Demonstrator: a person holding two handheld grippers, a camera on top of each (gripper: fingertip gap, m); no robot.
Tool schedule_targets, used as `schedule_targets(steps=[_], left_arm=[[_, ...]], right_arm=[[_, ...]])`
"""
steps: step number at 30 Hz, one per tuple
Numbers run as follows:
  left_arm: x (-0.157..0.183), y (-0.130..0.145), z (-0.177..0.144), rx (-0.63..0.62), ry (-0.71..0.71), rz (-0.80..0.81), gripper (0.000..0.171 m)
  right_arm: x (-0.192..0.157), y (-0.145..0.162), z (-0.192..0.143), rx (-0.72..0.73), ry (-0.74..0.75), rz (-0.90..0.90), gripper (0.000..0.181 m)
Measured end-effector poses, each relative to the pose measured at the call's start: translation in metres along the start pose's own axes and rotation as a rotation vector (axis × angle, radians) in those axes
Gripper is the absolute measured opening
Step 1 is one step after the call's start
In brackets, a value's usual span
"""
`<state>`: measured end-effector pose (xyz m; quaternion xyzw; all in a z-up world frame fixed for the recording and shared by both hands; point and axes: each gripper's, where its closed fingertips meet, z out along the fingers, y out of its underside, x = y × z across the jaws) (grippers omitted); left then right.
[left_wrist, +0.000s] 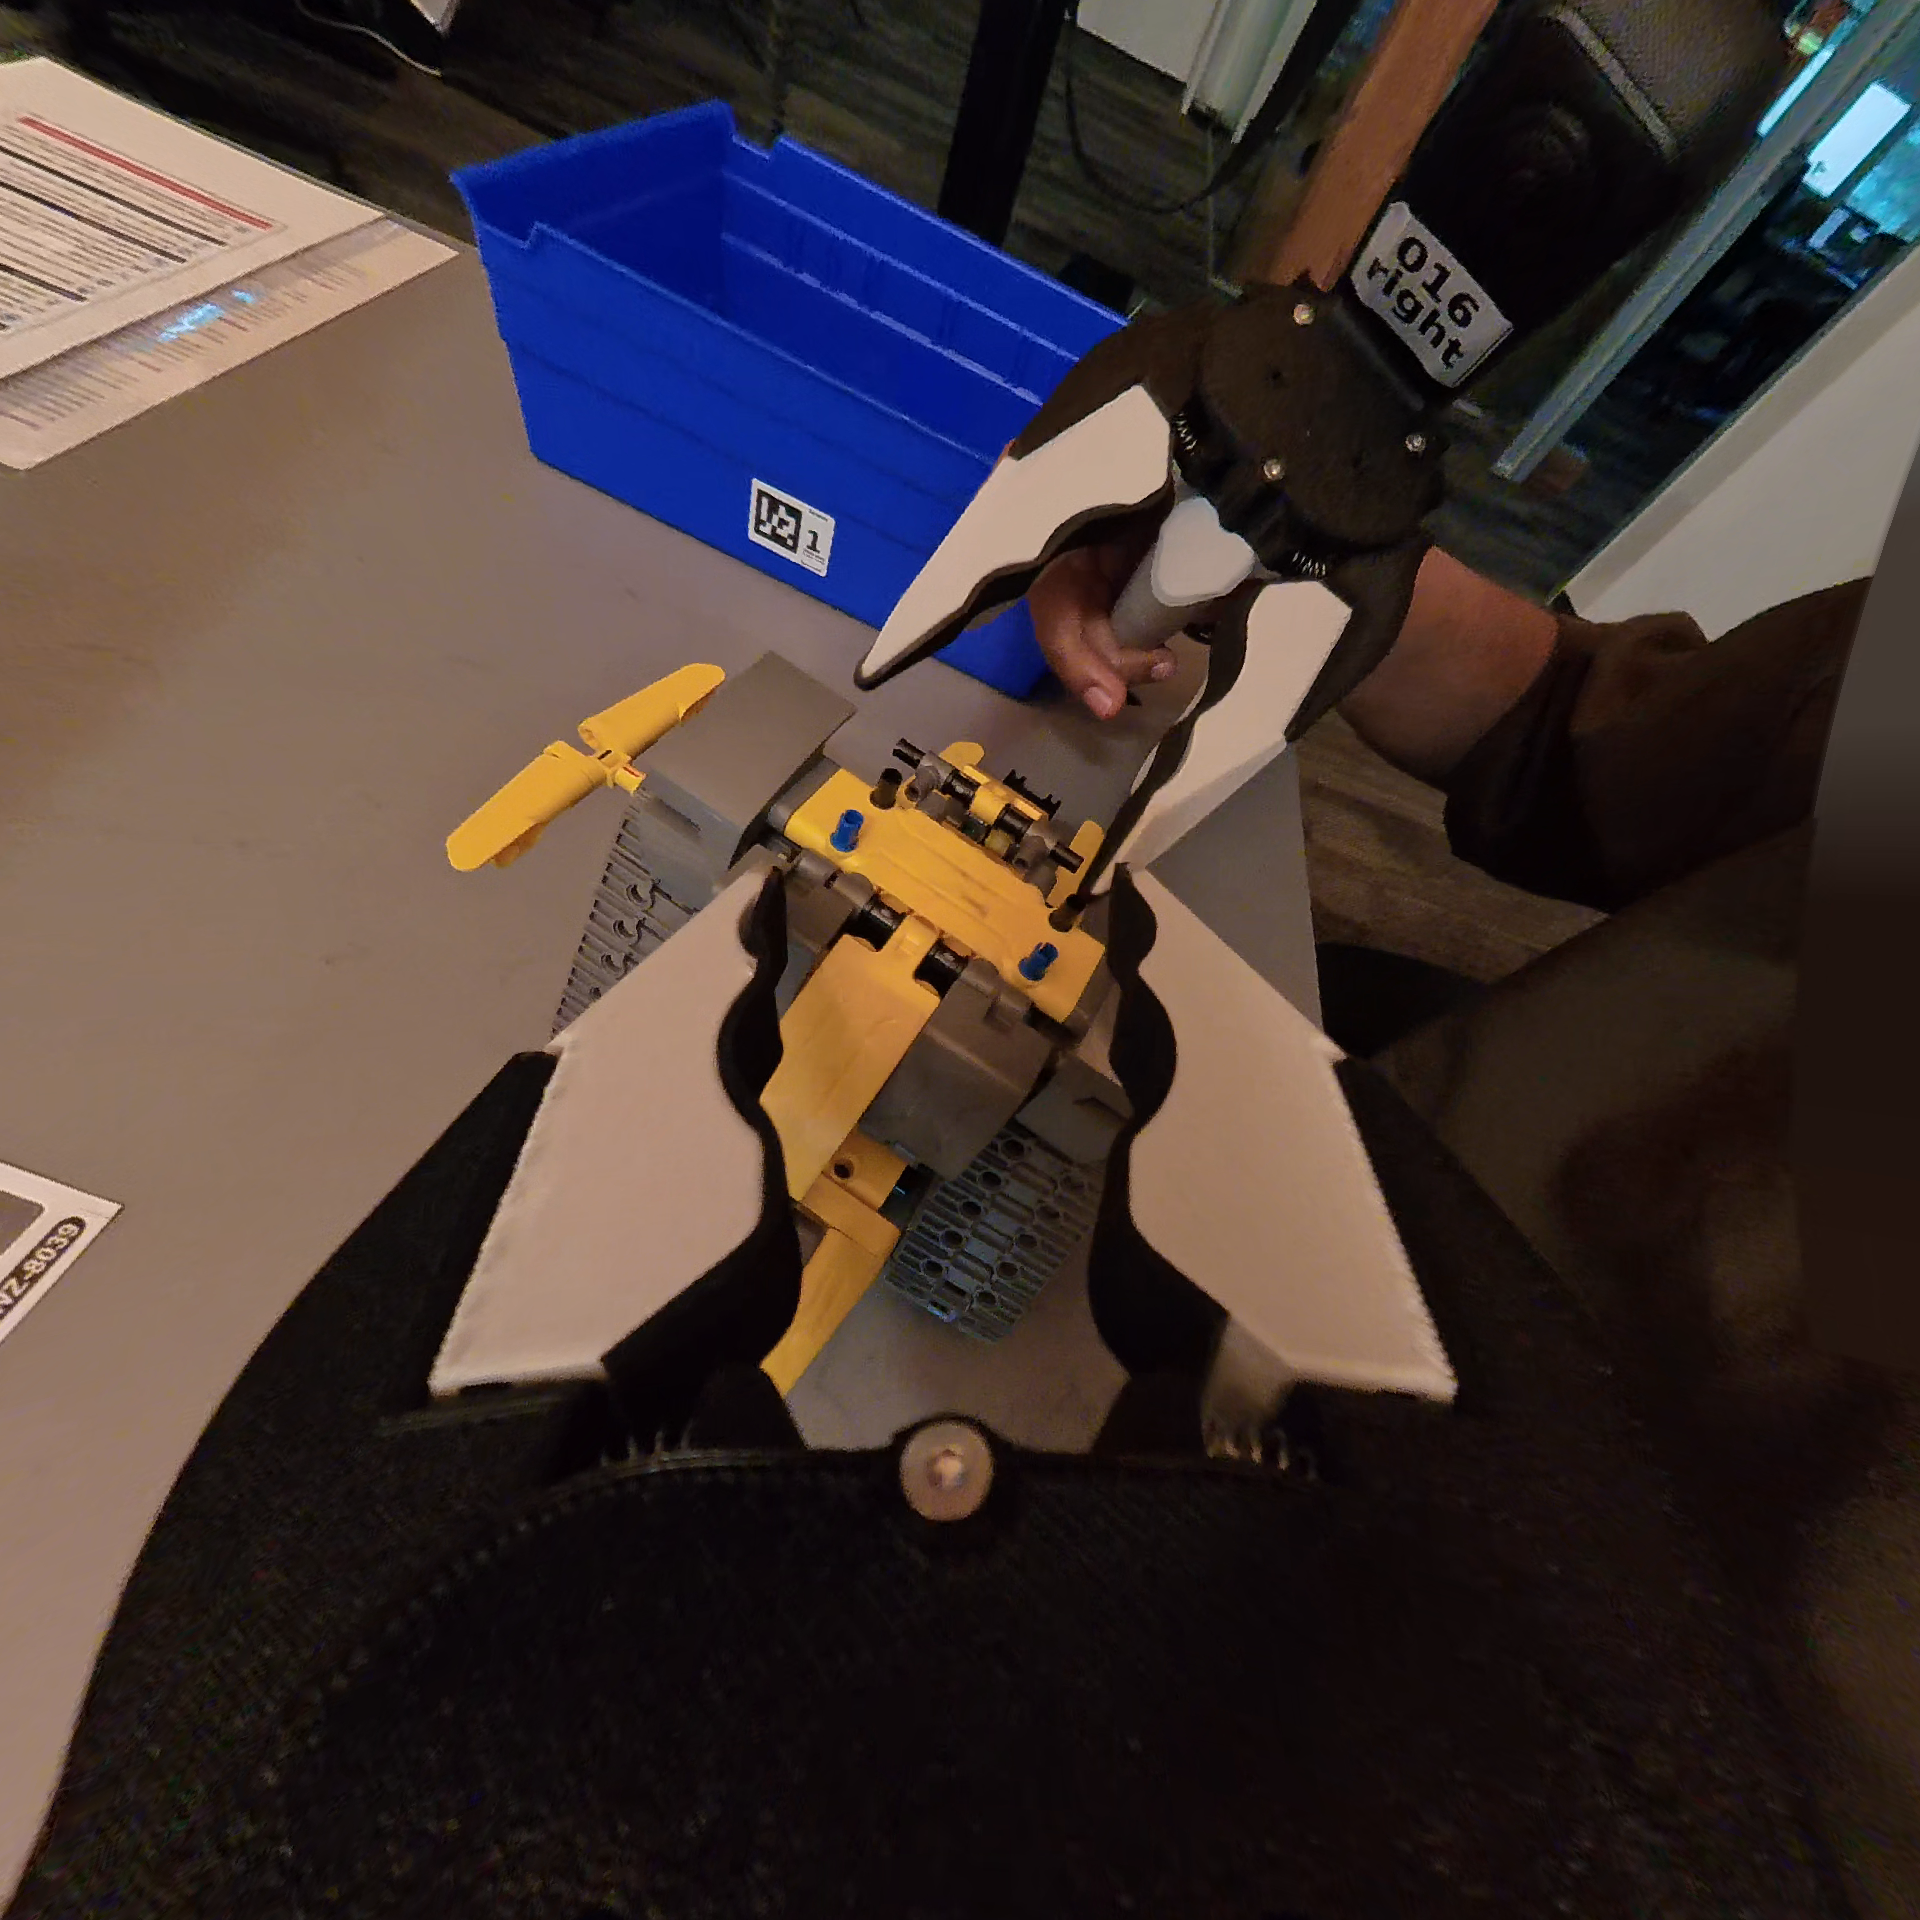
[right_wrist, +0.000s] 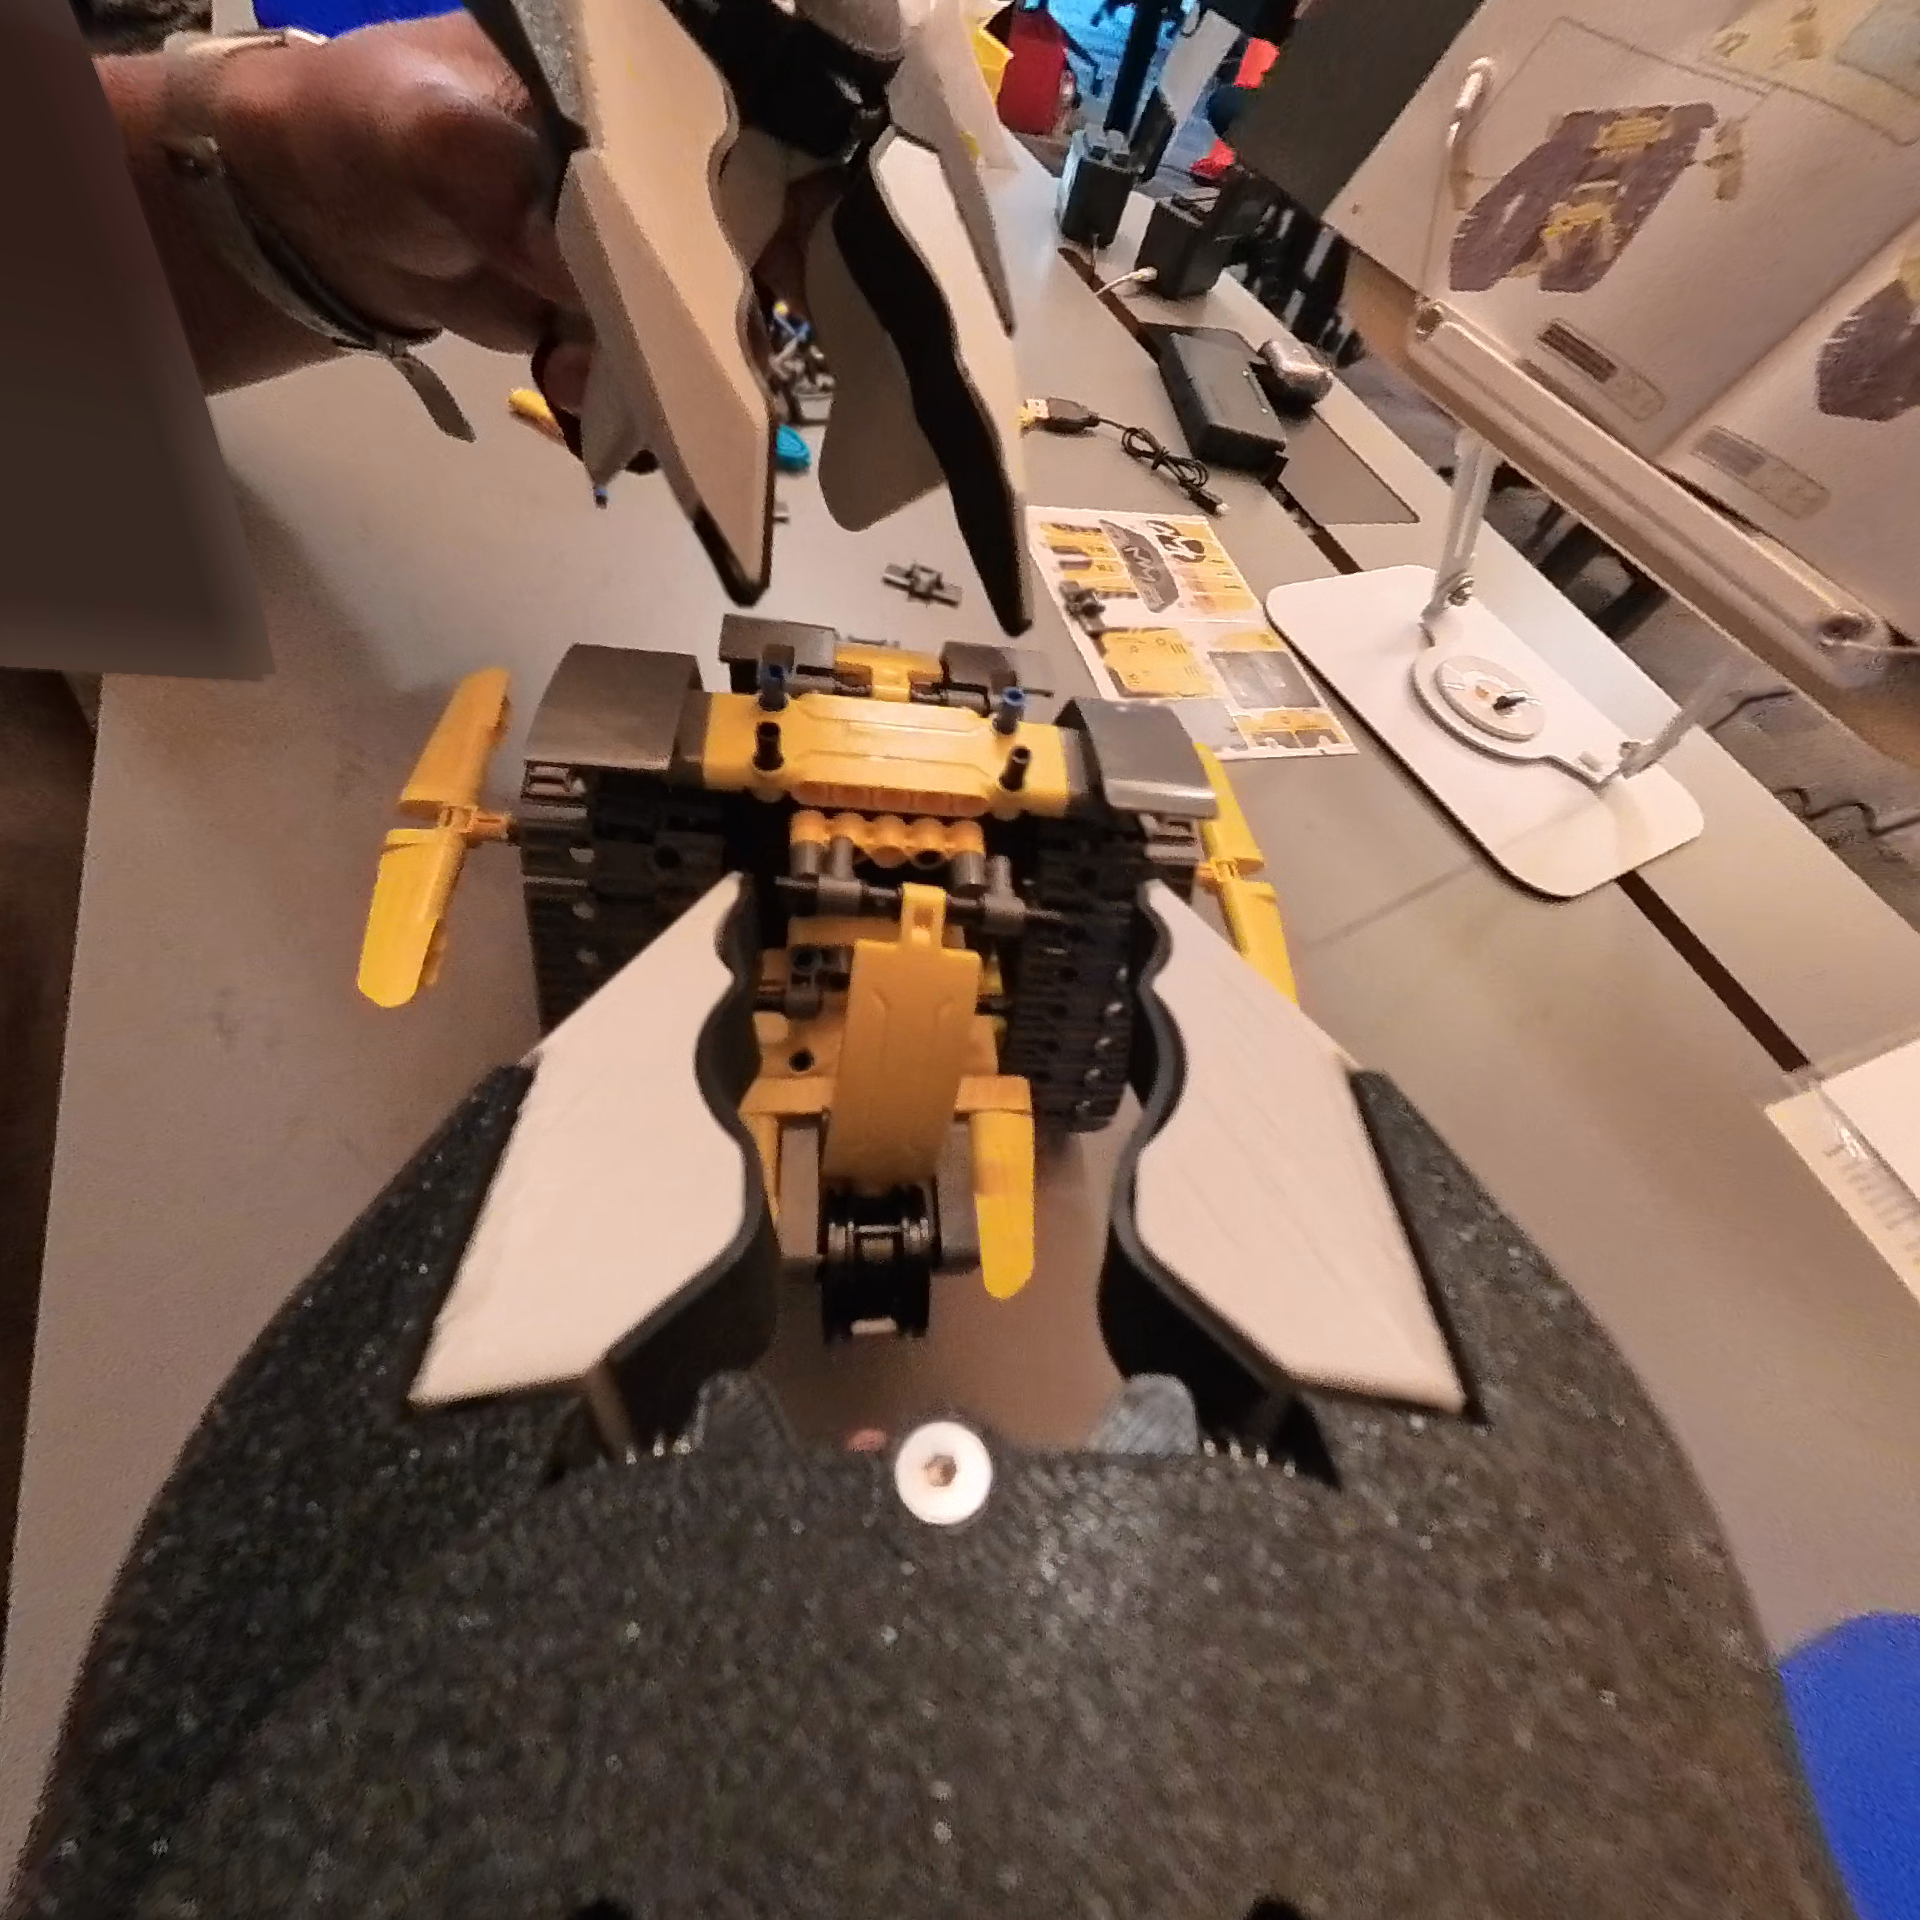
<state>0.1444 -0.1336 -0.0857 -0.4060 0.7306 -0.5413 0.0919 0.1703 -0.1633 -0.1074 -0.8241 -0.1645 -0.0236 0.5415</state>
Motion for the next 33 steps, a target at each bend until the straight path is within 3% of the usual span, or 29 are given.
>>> schedule_targets(steps=[12, 21, 33], left_arm=[[0.002, -0.001, 0.005, -0.005, 0.019, -0.012, 0.060], [0.003, 0.000, 0.006, -0.004, 0.029, -0.018, 0.060], [0.004, 0.003, 0.009, -0.018, 0.038, 0.013, 0.061]], right_arm=[[-0.004, 0.001, -0.011, 0.057, -0.035, 0.078, 0.039], [-0.007, 0.007, -0.002, 0.035, -0.065, 0.137, 0.066], [-0.006, 0.004, 0.003, 0.060, -0.060, 0.126, 0.055]])
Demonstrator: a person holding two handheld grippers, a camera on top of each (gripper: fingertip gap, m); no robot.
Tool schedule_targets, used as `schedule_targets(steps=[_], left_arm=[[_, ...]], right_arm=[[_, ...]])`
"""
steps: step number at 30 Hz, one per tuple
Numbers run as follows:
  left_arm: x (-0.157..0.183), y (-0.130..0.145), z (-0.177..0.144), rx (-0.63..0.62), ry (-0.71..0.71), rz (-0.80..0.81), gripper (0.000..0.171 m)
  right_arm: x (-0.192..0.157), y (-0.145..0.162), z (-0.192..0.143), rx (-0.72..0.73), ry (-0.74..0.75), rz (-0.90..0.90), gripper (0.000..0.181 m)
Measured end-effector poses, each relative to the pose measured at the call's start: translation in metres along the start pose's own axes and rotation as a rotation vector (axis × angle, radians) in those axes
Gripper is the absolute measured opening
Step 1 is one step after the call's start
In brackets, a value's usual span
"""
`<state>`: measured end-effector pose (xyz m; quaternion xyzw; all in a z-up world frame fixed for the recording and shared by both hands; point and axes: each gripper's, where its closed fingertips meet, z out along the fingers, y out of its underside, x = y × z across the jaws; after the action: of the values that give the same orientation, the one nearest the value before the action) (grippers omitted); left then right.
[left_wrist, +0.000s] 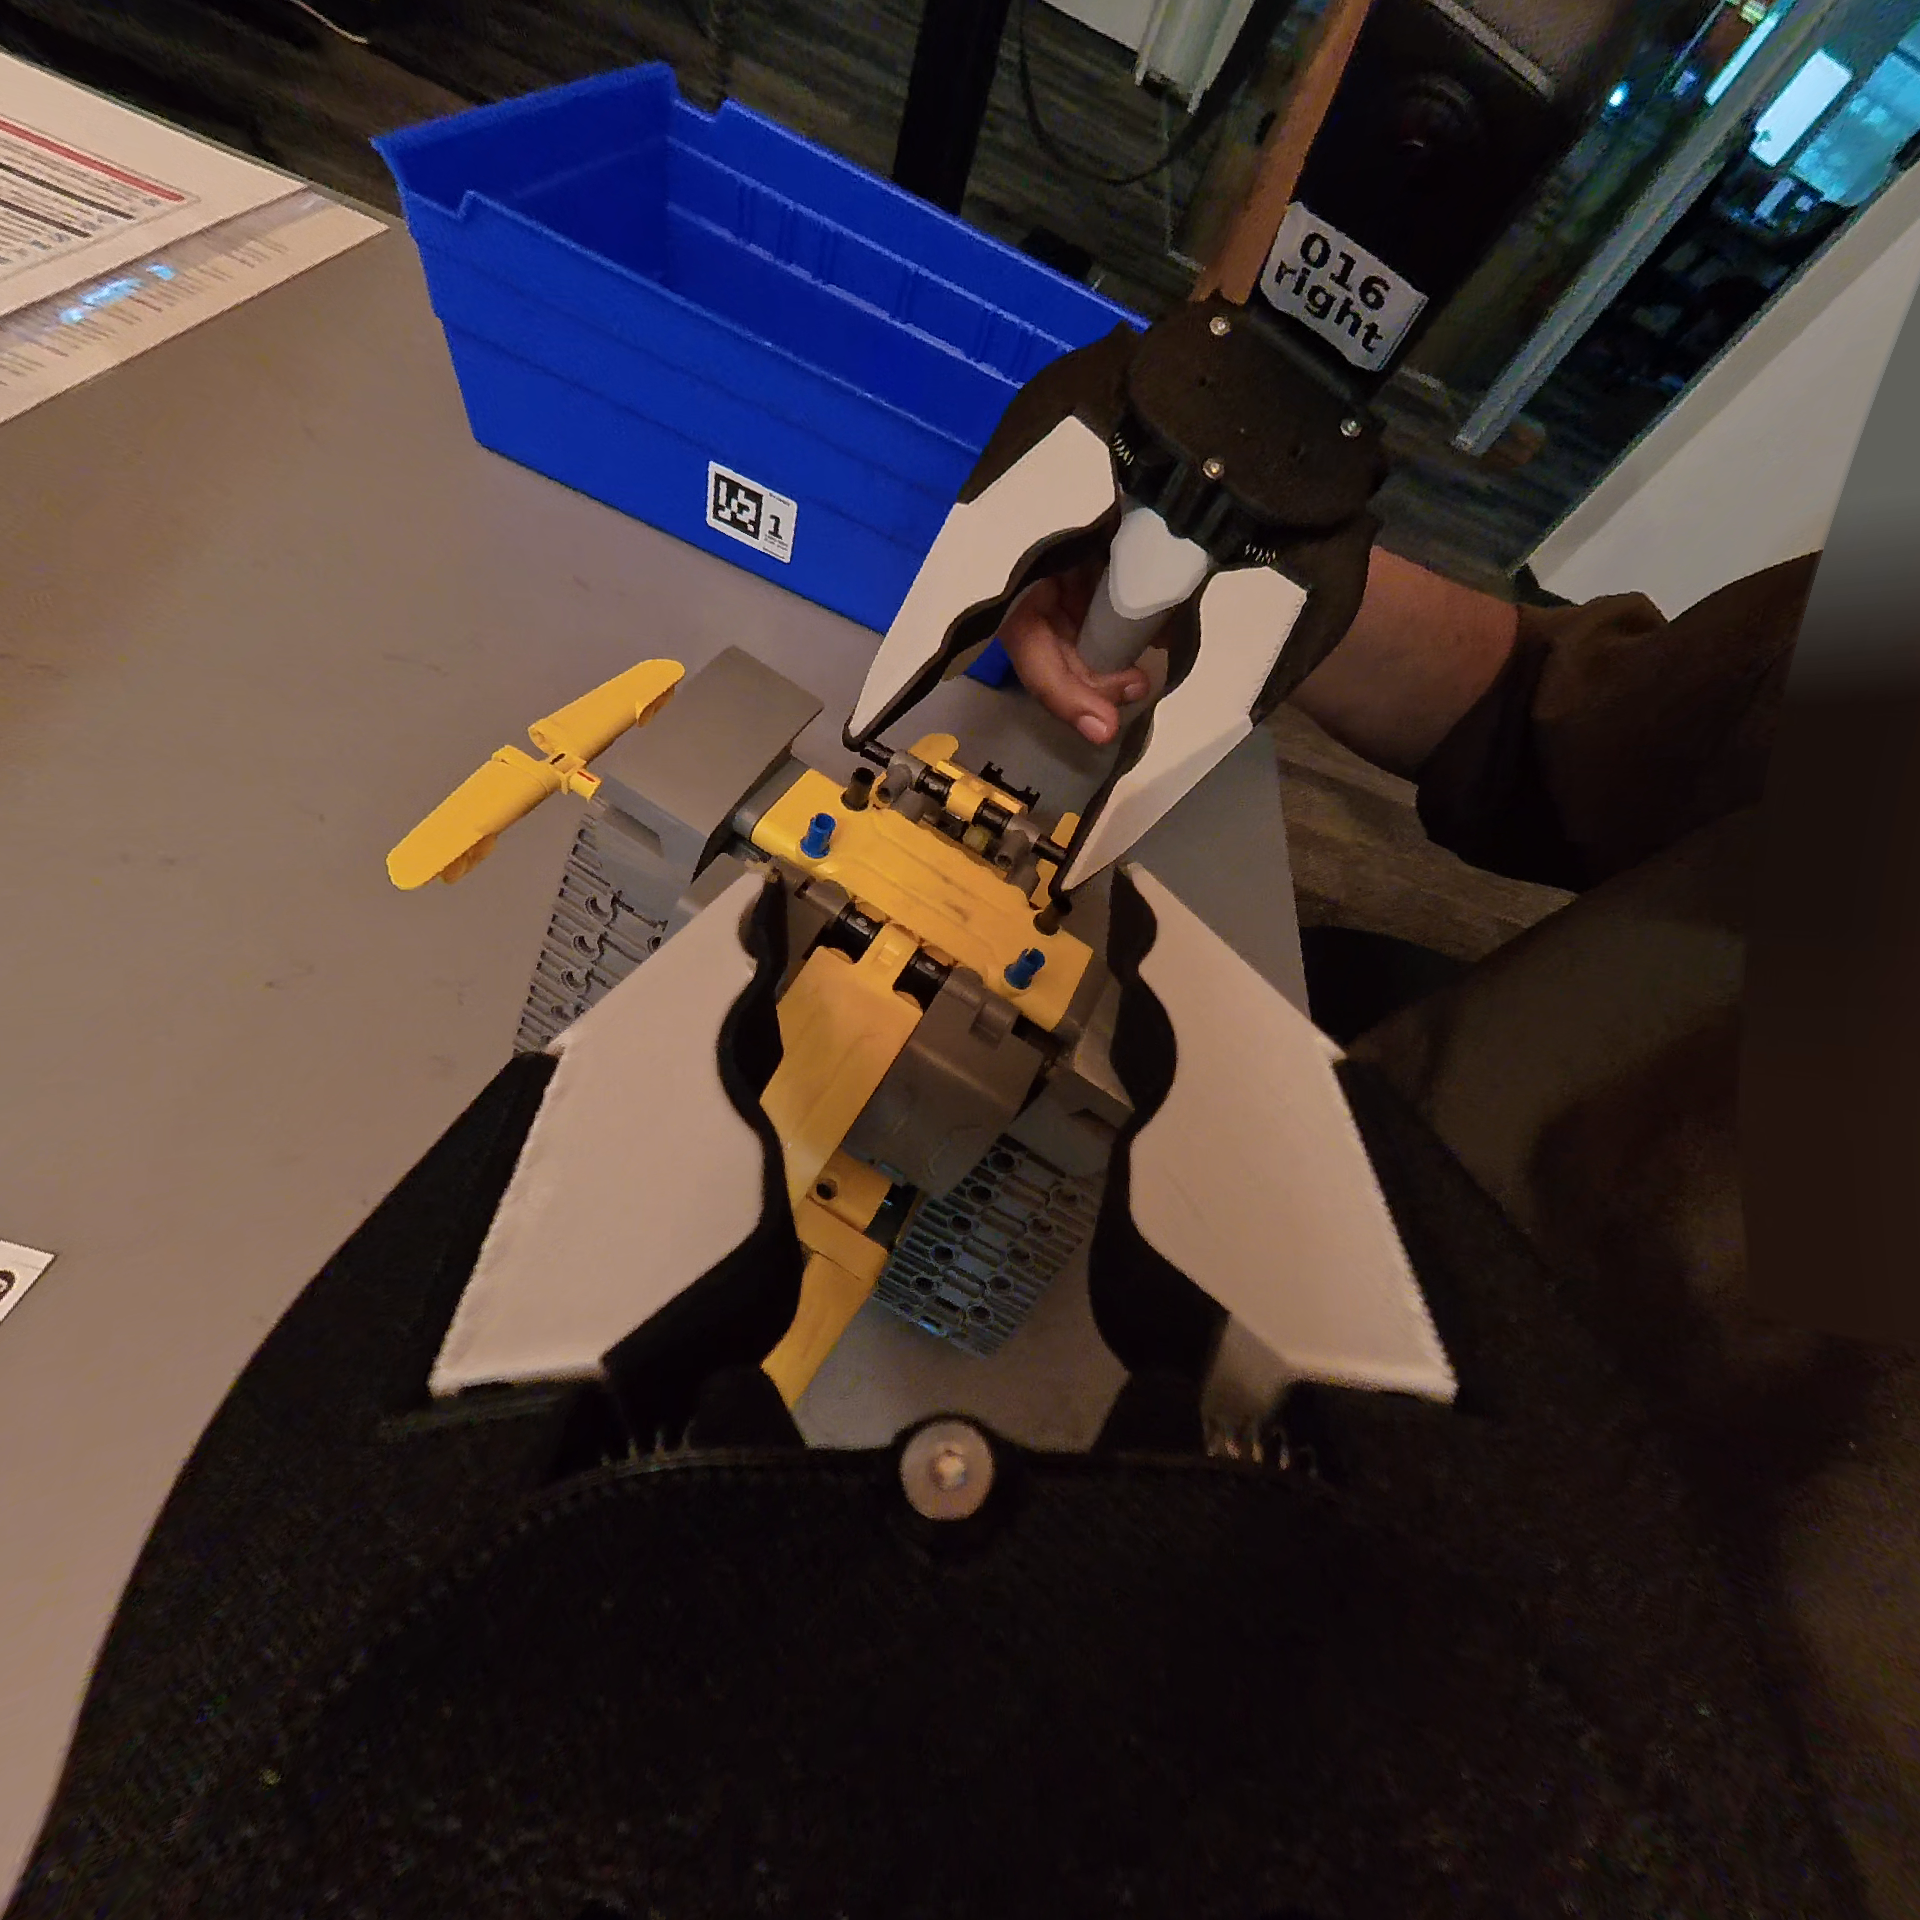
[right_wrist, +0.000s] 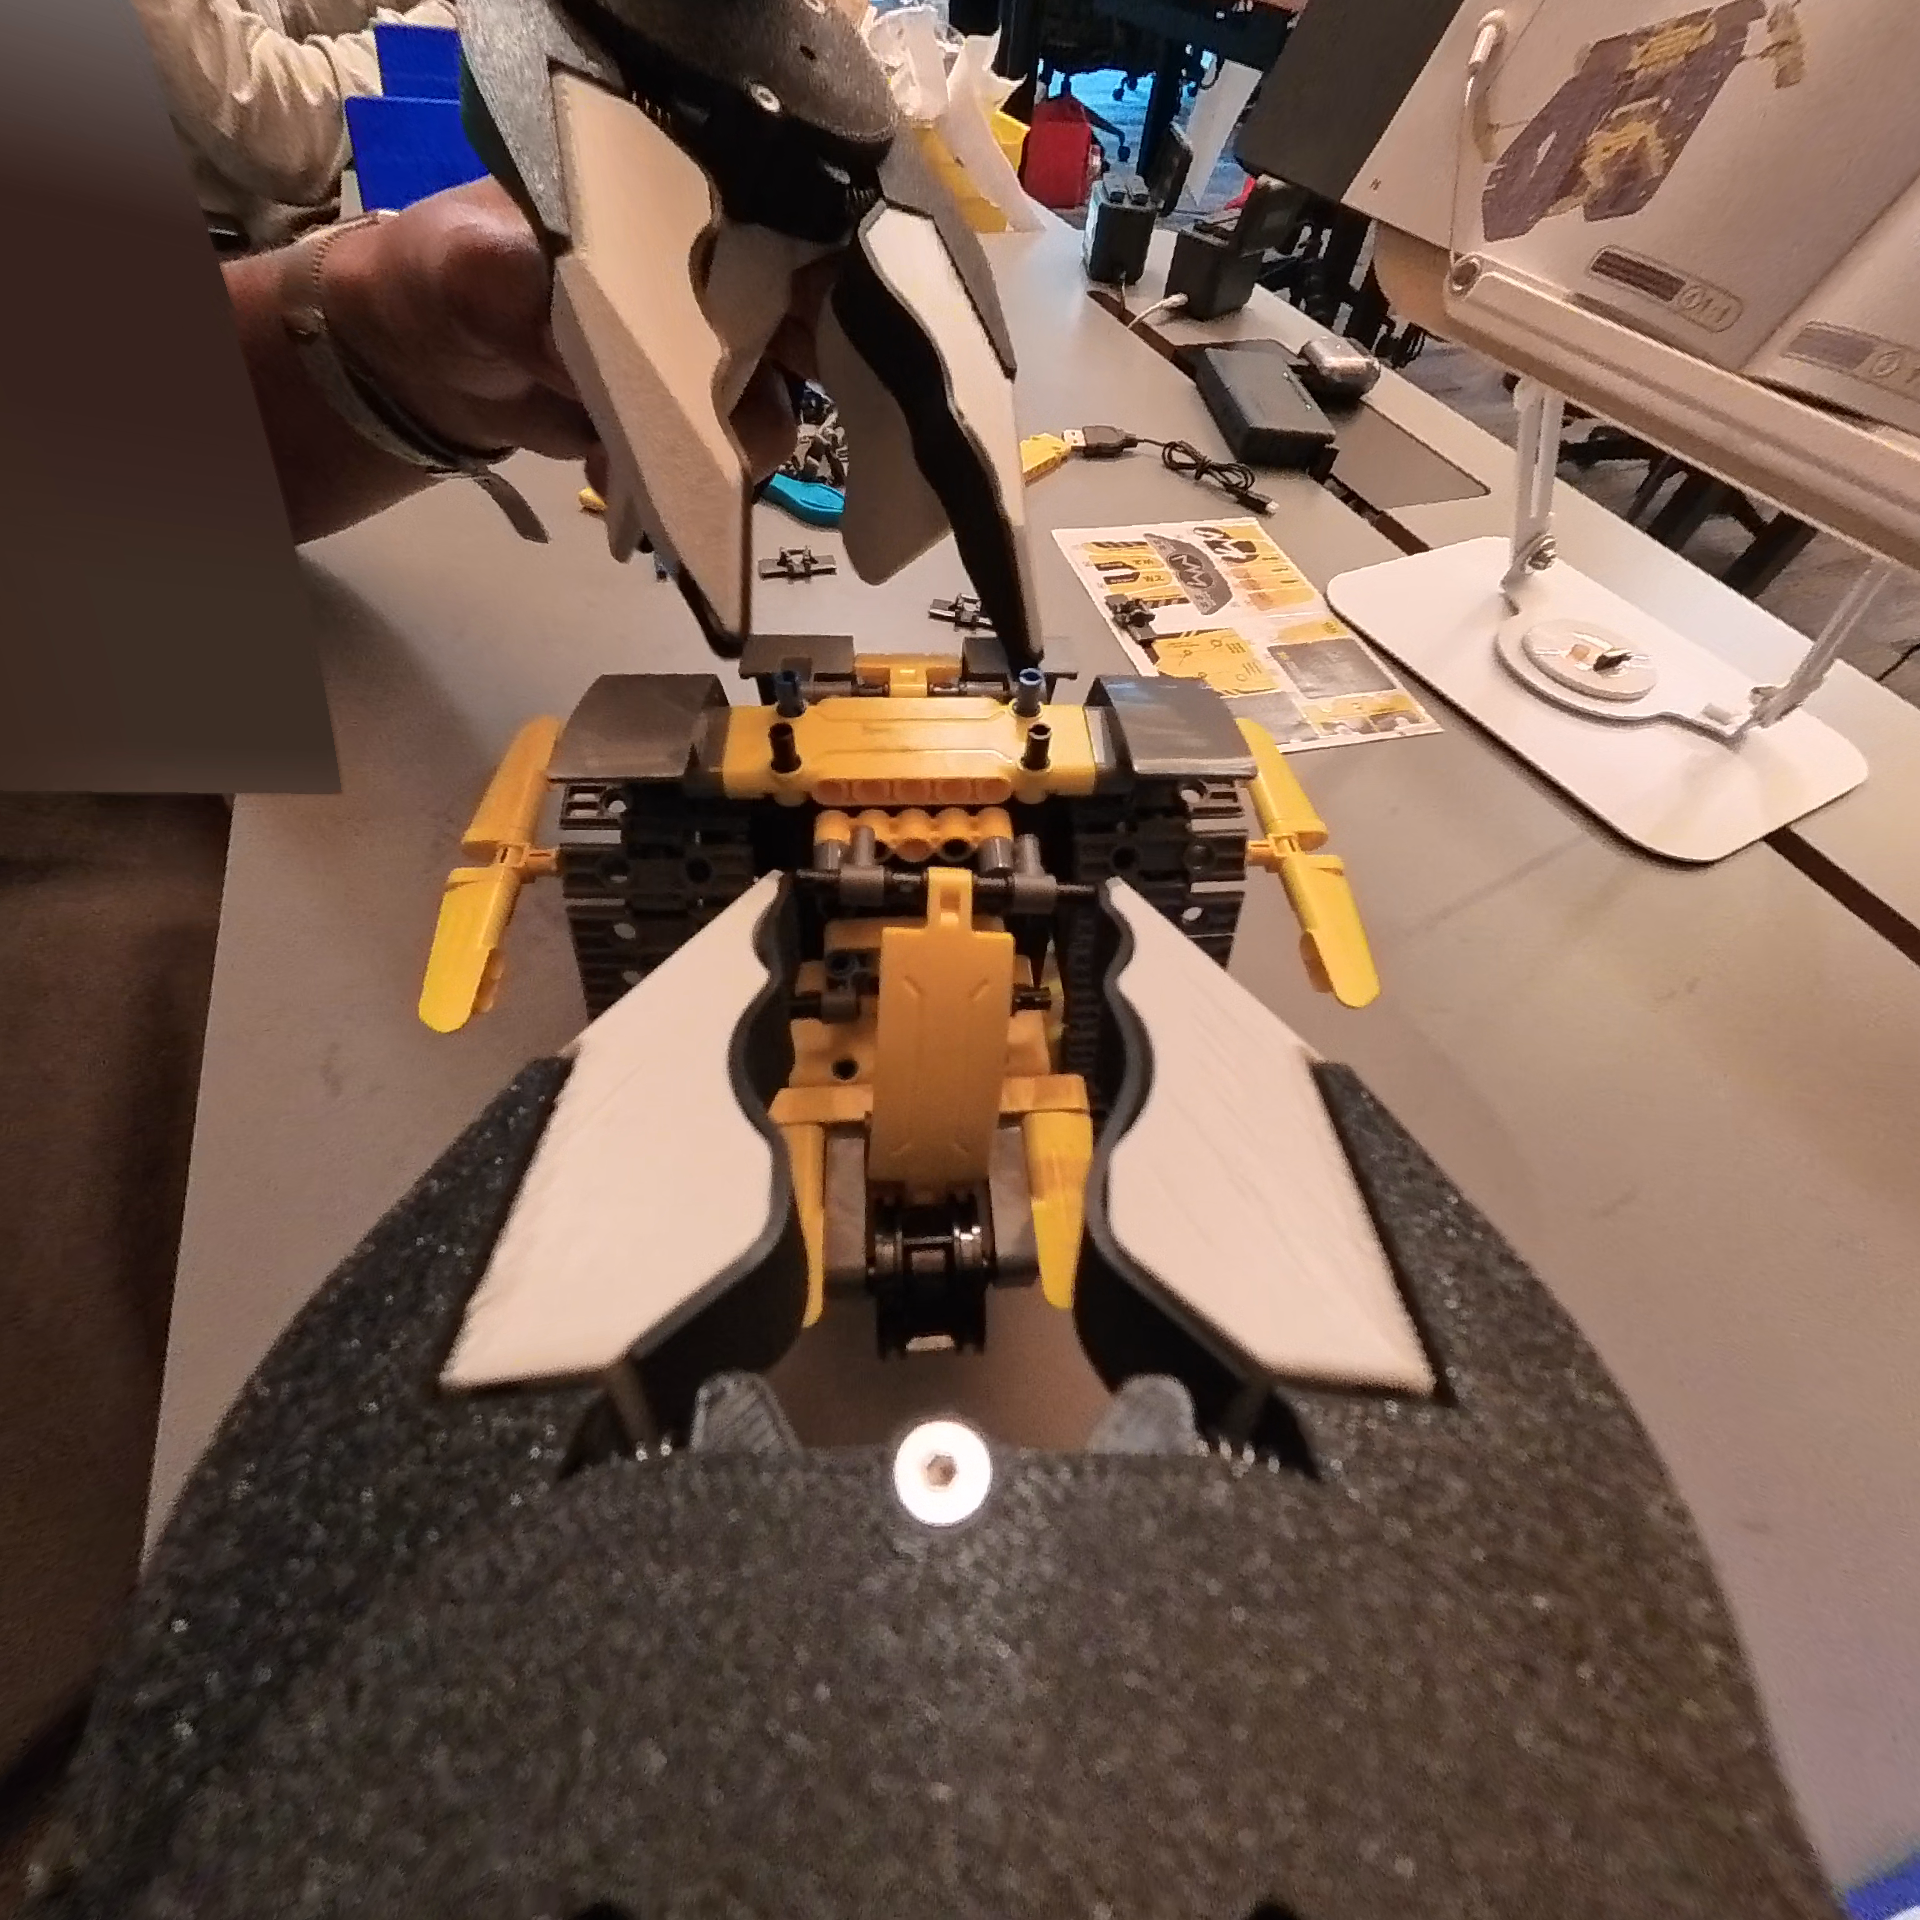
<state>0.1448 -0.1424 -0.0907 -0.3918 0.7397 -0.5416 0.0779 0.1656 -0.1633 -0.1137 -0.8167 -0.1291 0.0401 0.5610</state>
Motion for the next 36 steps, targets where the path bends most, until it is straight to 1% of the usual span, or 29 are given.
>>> schedule_targets(steps=[5, 8, 11, 13, 15, 18, 20, 23, 25, 27, 29, 30, 31, 36], left_arm=[[-0.002, 0.000, -0.002, -0.009, -0.010, 0.014, 0.060], [-0.003, 0.001, -0.003, -0.026, -0.013, 0.026, 0.055], [-0.004, 0.002, -0.006, -0.050, -0.021, 0.071, 0.055], [-0.004, 0.003, -0.008, -0.074, -0.018, 0.133, 0.062], [-0.005, 0.006, -0.011, -0.113, -0.006, 0.199, 0.076], [-0.015, 0.014, -0.012, -0.194, -0.011, 0.298, 0.091], [-0.020, 0.017, -0.010, -0.226, 0.005, 0.333, 0.100], [-0.013, 0.017, -0.007, -0.226, 0.118, 0.320, 0.100], [-0.013, 0.021, -0.003, -0.253, 0.164, 0.314, 0.100], [-0.012, 0.020, -0.001, -0.248, 0.211, 0.296, 0.095], [-0.015, 0.018, 0.000, -0.235, 0.212, 0.298, 0.087], [-0.018, 0.016, 0.000, -0.228, 0.199, 0.294, 0.078], [-0.021, 0.016, 0.000, -0.228, 0.192, 0.302, 0.074], [-0.020, 0.017, 0.002, -0.230, 0.161, 0.312, 0.075]], right_arm=[[0.001, -0.008, -0.004, 0.009, 0.012, -0.018, 0.055], [-0.001, -0.011, -0.003, -0.024, 0.009, -0.056, 0.055], [-0.003, -0.009, 0.001, -0.070, 0.001, -0.092, 0.055], [-0.005, -0.008, 0.003, -0.089, -0.007, -0.104, 0.055], [-0.006, -0.008, 0.005, -0.102, -0.005, -0.115, 0.055], [-0.006, -0.007, 0.006, -0.122, -0.012, -0.126, 0.055], [-0.006, -0.006, 0.006, -0.144, -0.018, -0.130, 0.055], [-0.006, -0.006, 0.007, -0.162, -0.017, -0.139, 0.055], [-0.006, -0.006, 0.007, -0.172, -0.017, -0.141, 0.055], [-0.005, -0.006, 0.007, -0.180, -0.018, -0.143, 0.055], [-0.005, -0.005, 0.006, -0.183, -0.024, -0.132, 0.055], [-0.005, -0.006, 0.007, -0.180, -0.025, -0.130, 0.055], [-0.005, -0.006, 0.007, -0.178, -0.025, -0.127, 0.055], [-0.005, -0.006, 0.007, -0.179, -0.006, -0.131, 0.054]])
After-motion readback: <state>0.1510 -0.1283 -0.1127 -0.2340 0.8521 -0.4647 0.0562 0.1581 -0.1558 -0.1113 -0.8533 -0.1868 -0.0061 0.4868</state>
